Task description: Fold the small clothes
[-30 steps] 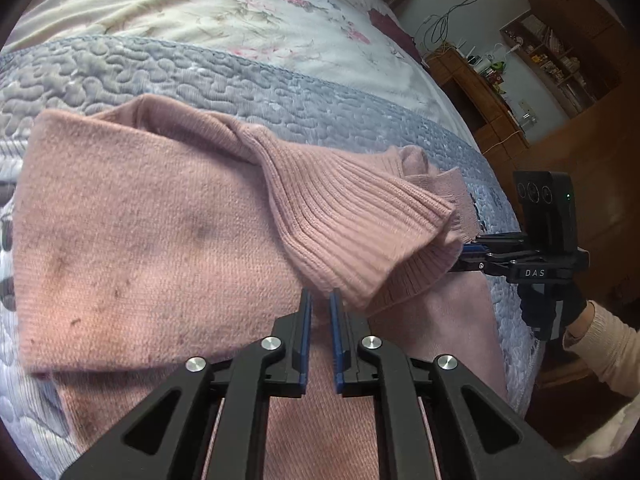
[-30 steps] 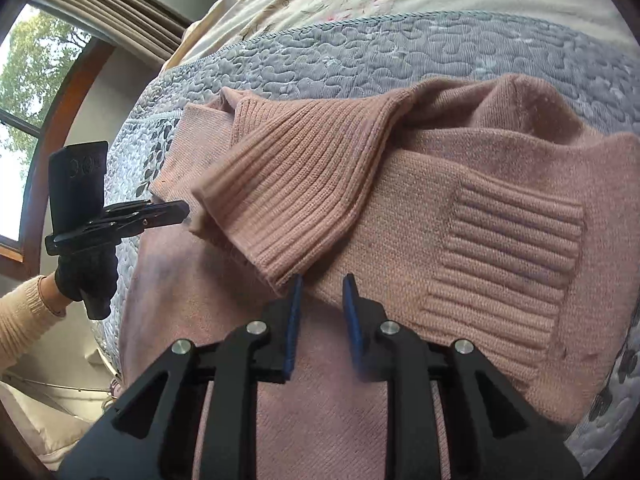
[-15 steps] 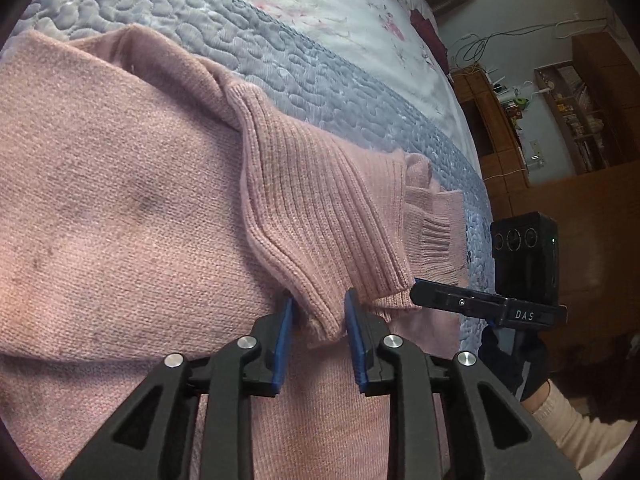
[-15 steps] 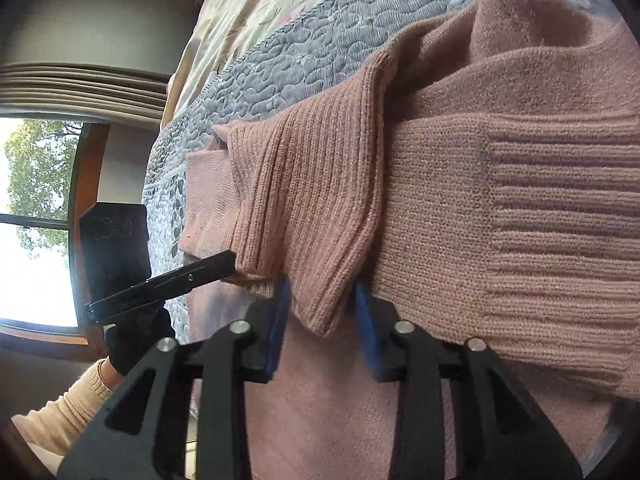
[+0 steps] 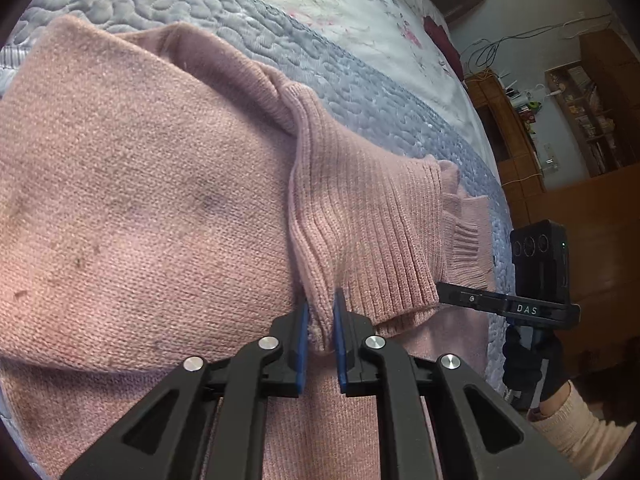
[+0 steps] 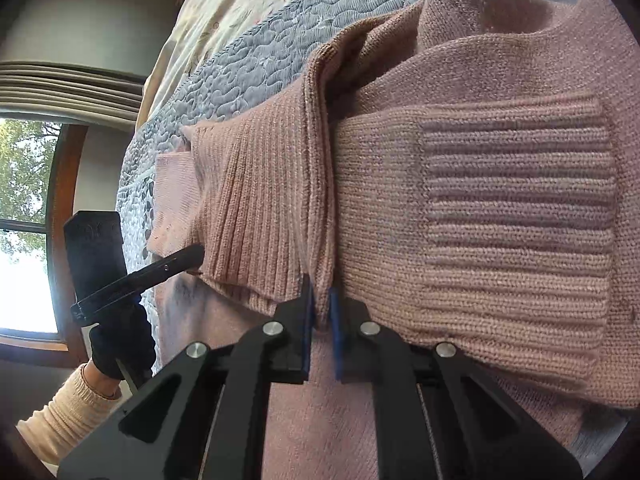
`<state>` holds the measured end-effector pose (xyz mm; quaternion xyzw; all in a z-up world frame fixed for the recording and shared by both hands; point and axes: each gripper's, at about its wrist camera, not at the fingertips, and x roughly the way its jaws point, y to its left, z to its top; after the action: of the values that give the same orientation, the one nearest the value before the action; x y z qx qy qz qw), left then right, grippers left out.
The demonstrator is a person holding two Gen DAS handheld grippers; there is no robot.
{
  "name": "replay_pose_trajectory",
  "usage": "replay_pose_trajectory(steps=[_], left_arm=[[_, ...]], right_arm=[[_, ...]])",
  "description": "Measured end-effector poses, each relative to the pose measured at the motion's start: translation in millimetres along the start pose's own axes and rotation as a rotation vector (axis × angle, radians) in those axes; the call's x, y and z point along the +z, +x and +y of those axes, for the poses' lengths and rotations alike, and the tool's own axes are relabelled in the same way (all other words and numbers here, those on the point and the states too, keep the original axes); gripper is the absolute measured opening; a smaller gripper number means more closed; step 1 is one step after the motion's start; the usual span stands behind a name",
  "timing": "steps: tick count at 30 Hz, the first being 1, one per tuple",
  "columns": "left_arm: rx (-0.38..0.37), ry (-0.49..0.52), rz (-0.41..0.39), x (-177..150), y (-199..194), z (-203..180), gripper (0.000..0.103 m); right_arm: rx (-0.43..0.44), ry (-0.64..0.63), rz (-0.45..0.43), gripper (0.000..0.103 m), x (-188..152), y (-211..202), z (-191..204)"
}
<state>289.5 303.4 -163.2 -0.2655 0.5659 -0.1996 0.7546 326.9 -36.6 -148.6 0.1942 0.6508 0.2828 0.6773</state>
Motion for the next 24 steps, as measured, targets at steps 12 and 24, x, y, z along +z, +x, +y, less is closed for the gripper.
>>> replay_pose_trajectory(steps=[12, 24], left_arm=[[0.235, 0.124, -0.053, -65.0, -59.9, -41.4, 0.043], [0.407, 0.049, -0.179, -261.0, -178.5, -24.9, 0.05]], right_arm=[[-0.048, -0.043, -0.134, 0.026, -77.1, -67.6, 28.0], [-0.22, -0.014, -0.218, 0.042, -325.3, -144.6, 22.0]])
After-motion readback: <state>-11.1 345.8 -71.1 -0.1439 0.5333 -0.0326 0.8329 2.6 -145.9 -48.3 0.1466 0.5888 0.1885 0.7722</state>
